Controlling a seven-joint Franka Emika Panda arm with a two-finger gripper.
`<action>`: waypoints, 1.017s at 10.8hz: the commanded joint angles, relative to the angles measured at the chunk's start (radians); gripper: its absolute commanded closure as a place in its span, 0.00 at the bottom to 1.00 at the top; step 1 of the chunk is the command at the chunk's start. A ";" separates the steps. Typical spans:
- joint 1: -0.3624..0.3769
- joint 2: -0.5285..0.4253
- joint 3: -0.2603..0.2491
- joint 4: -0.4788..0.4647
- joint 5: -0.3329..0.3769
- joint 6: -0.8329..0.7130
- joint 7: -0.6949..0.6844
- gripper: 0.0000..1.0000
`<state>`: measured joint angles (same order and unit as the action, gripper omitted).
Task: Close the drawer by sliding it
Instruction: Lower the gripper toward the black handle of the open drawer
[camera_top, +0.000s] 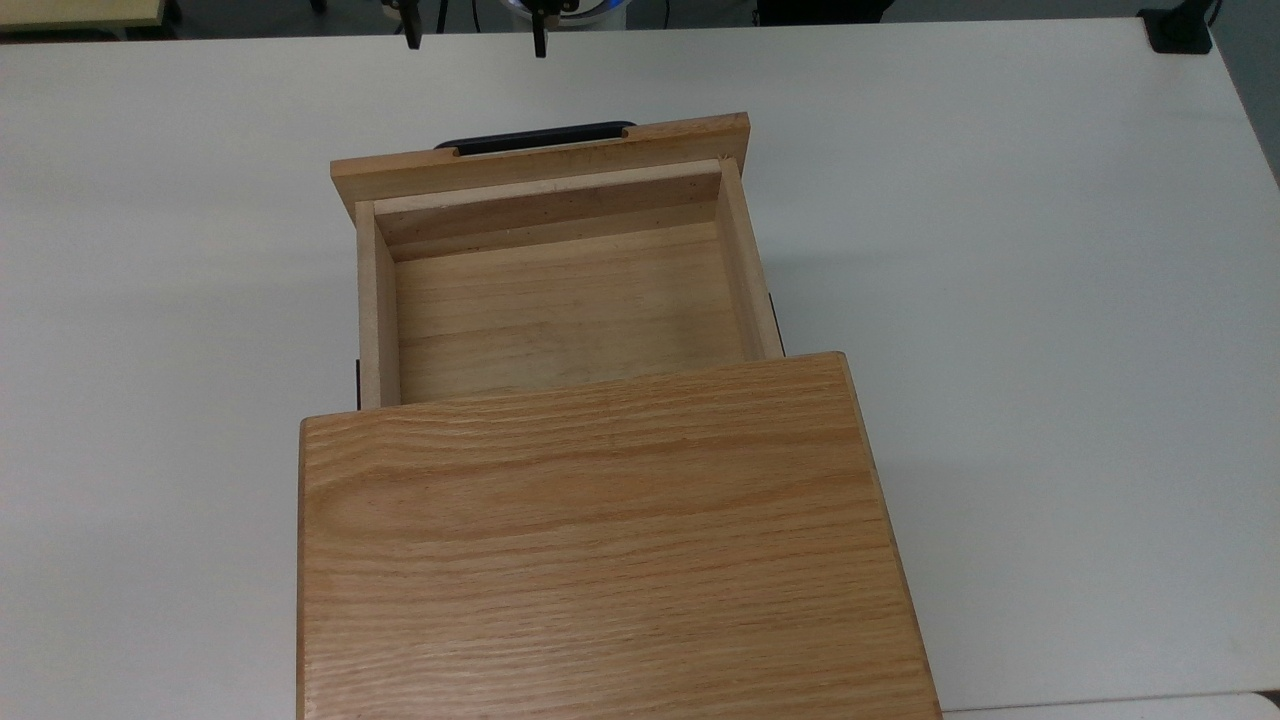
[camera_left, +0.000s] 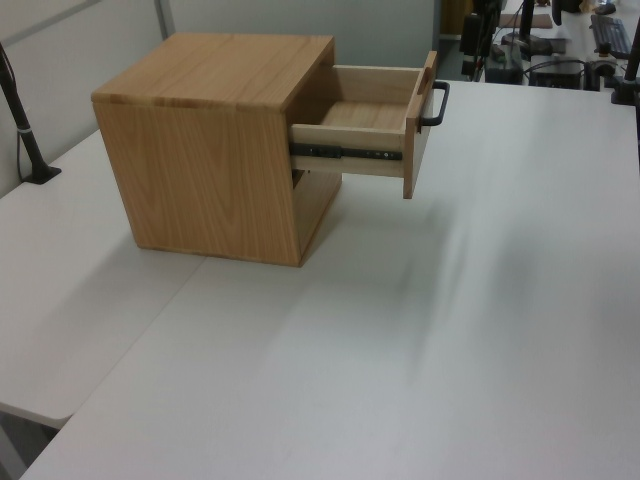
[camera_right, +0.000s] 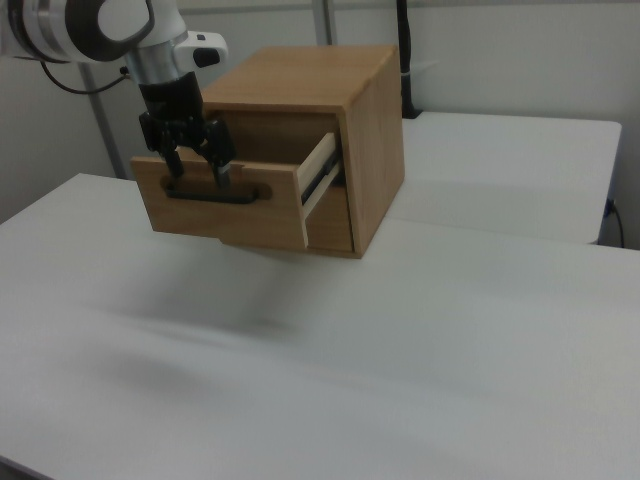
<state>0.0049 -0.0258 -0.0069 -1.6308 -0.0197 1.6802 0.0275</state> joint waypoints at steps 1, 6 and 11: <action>0.014 -0.003 -0.013 -0.012 0.006 0.023 0.000 0.00; 0.013 -0.003 -0.013 -0.012 0.006 0.021 0.006 0.00; 0.007 -0.005 -0.013 -0.015 0.004 -0.009 -0.180 0.00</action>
<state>0.0050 -0.0235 -0.0069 -1.6325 -0.0198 1.6807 -0.0049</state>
